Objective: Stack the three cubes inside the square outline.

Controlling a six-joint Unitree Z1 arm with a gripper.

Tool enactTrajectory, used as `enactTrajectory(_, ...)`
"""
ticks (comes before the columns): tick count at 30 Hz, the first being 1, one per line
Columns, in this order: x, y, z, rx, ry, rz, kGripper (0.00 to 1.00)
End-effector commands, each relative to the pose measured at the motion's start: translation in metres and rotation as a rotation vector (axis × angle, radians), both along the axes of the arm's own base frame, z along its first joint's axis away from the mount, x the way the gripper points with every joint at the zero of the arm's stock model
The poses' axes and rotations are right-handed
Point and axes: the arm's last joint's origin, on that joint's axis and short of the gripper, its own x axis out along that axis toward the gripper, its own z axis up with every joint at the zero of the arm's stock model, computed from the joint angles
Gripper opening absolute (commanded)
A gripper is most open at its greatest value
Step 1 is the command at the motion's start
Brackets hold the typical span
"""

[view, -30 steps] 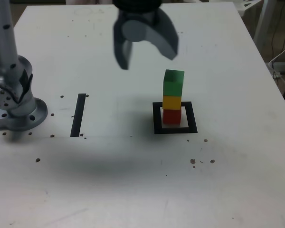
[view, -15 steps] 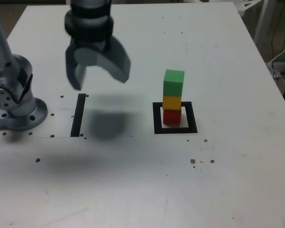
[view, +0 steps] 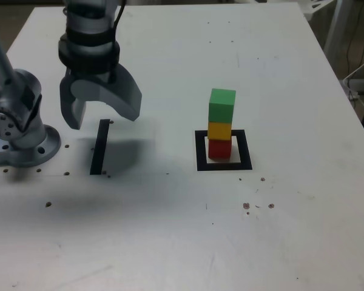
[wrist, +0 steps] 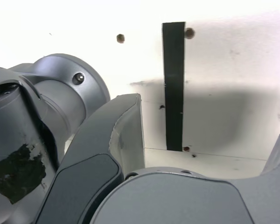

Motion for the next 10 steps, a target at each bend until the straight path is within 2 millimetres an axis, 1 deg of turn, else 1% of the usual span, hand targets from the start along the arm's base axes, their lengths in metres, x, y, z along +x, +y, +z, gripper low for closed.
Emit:
enactTrajectory(1,-0.0018,-0.0003,-0.0012,0.000,-0.005,0.008,0.99)
enactTrajectory(10,-0.0047,-0.0006,-0.0073,-0.006,0.002,0.021,0.99)
